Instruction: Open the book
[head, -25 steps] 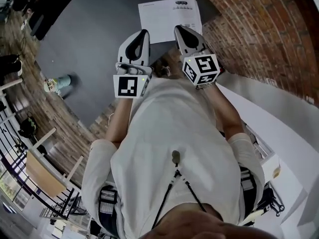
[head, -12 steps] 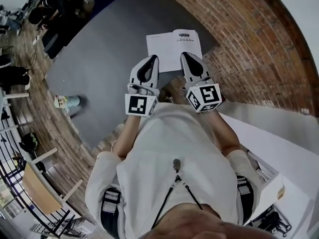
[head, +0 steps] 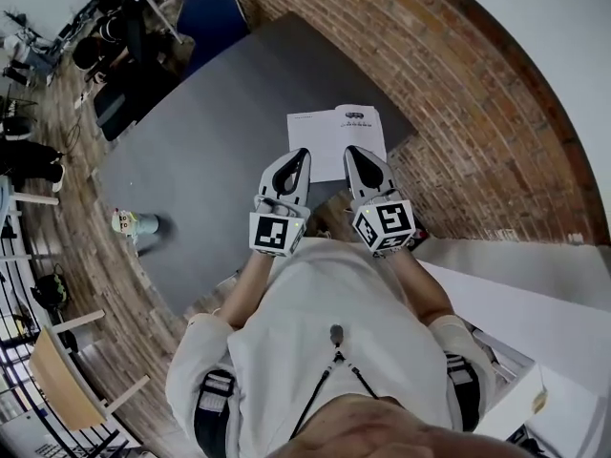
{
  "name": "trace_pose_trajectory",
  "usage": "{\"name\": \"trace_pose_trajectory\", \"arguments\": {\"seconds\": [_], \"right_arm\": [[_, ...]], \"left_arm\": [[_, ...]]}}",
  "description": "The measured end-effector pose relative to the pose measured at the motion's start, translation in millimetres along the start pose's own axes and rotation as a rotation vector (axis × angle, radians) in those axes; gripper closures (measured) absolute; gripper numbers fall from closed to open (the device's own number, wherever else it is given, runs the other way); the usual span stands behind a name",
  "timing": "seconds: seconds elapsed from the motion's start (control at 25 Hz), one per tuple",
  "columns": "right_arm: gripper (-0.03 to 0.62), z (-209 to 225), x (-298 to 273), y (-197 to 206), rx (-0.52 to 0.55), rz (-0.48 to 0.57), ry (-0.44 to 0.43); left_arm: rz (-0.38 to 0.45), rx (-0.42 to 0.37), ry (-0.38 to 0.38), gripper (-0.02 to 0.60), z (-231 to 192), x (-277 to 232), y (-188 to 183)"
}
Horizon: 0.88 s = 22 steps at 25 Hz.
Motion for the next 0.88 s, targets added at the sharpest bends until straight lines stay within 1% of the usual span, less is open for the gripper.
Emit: {"name": "trace_pose_trajectory", "arguments": {"seconds": [0.28, 0.4, 0.52, 0.88], "right_arm": [[0.559, -2.4, 1.5, -4.3, 0.006, 0.002, 0.001], [0.559, -3.5, 2.2, -4.4, 0.008, 0.002, 0.001], [0.559, -4.5, 3.0, -2.9, 0.006, 0.000, -0.001], [0.559, -1.6, 2.5, -0.6, -0.006, -0.006, 0.004]], "left_arm": [[0.000, -0.013, 0.013, 0.560, 3.5, 0.3, -6.0], [0.021, -0.008, 0.009, 0.560, 3.7, 0.5, -7.4], [-0.008, -0.014, 0.009, 0.560, 3.4, 2.4, -2.1], [-0.024, -0.023, 0.032, 0.559, 7.9, -2.7, -2.6]]}}
Point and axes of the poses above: the fingertips, and each gripper's own axes: x backward along the fingers, z to its right, y out of its underside, the point moved 7 cm from there along x, backward along the fingers, and after that the axes turned 7 degrees about x, right-handed, at the moved point
